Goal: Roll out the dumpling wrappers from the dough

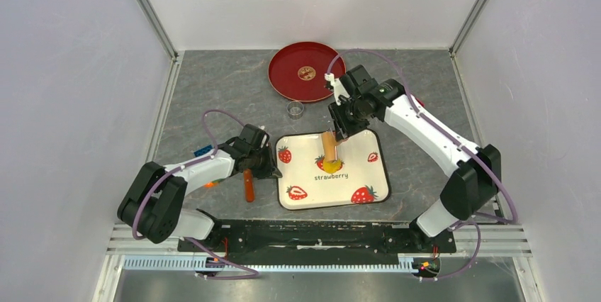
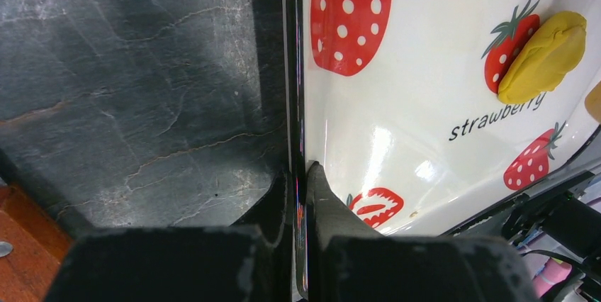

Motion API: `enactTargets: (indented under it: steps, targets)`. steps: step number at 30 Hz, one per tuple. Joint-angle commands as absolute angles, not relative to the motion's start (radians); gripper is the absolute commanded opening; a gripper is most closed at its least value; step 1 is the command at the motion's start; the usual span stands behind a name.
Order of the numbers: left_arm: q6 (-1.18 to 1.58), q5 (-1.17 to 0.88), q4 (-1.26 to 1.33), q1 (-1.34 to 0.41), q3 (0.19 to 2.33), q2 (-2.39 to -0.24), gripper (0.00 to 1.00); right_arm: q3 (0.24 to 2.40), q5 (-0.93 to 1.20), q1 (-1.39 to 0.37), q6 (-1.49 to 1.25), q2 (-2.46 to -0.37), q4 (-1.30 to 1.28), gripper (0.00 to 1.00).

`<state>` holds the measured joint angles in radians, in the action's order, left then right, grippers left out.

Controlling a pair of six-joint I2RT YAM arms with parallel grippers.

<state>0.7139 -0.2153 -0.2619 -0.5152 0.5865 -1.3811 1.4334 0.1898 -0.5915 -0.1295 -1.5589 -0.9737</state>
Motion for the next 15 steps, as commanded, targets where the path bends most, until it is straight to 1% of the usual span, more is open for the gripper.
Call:
enactTargets:
  steps: [1, 6, 15]
  targets:
    - [0.699, -0.105, -0.347, -0.525, 0.569, -1.398, 0.02, 1.577, 0.135, -0.596, -0.071, -1.63, -1.03, 0.0]
    - [0.7, -0.102, -0.345, -0.526, 0.567, -1.4, 0.02, 1.665, 0.092, -0.623, -0.026, -1.701, -1.11, 0.0]
    - [0.701, -0.098, -0.342, -0.527, 0.567, -1.405, 0.02, 1.638, 0.082, -0.671, -0.009, -1.746, -1.141, 0.0]
